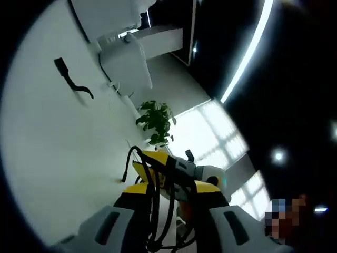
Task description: Coil the Type-C to USB data cable on the desktop and secure it with Velcro straps.
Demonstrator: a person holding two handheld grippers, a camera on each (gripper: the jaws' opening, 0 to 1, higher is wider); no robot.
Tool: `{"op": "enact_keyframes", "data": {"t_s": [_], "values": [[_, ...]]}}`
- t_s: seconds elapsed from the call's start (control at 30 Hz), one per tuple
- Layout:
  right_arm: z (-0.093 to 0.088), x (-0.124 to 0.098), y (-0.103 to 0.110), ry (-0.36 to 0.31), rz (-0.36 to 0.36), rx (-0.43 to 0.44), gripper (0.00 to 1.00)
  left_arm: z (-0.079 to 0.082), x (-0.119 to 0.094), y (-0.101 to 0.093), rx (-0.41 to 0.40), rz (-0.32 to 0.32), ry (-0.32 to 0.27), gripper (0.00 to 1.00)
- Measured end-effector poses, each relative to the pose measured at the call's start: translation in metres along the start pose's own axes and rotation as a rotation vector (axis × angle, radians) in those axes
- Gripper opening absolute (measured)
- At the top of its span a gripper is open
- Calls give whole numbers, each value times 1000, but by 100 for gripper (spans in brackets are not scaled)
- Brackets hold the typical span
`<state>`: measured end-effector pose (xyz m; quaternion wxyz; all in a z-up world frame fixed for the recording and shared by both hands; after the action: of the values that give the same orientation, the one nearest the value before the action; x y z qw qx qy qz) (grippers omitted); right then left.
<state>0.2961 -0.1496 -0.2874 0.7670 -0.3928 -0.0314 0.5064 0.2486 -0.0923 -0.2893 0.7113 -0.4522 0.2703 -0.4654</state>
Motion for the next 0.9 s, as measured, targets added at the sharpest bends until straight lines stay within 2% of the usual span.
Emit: {"op": "enact_keyframes", "data": {"t_s": [0.07,0.2,0.4,0.5,0.6,0.63,0.7,0.8,0.83,0.9], "values": [[5,0,0,-5,-19,-48,12,-6,2,0,1,8,46,31],[13,2,4,-22,-11,-101,16,-15,8,-5,8,9,123,31],[15,6,8,-39,18,-139,15,-28,13,-11,21,1,239,30],[16,8,11,-43,44,-169,12,-33,16,-12,25,16,283,25],[12,10,10,29,35,-228,7,-34,17,-12,29,24,284,23],[12,10,10,33,42,-202,7,-33,17,-11,35,33,277,24],[6,8,10,83,60,-160,6,-30,18,-7,84,72,250,26],[3,7,7,124,53,-138,6,-28,20,-5,170,133,232,27],[2,6,7,132,48,-139,6,-27,22,-7,242,147,218,27],[2,5,7,153,43,-133,6,-26,23,-9,332,155,201,26]]}}
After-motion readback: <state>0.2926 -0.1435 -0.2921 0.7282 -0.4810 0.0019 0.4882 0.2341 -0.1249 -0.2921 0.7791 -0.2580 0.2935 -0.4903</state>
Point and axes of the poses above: the point that each gripper's makers call its tool centre point, and the gripper's own axes: x roughly forward along the fingers, y roughly to its left, z roughly out of its top, the point moved 4 cm from there along -x, roughly backward along the fingers, and after that the axes turned 7 degrees about z, right-handed, at the moved point
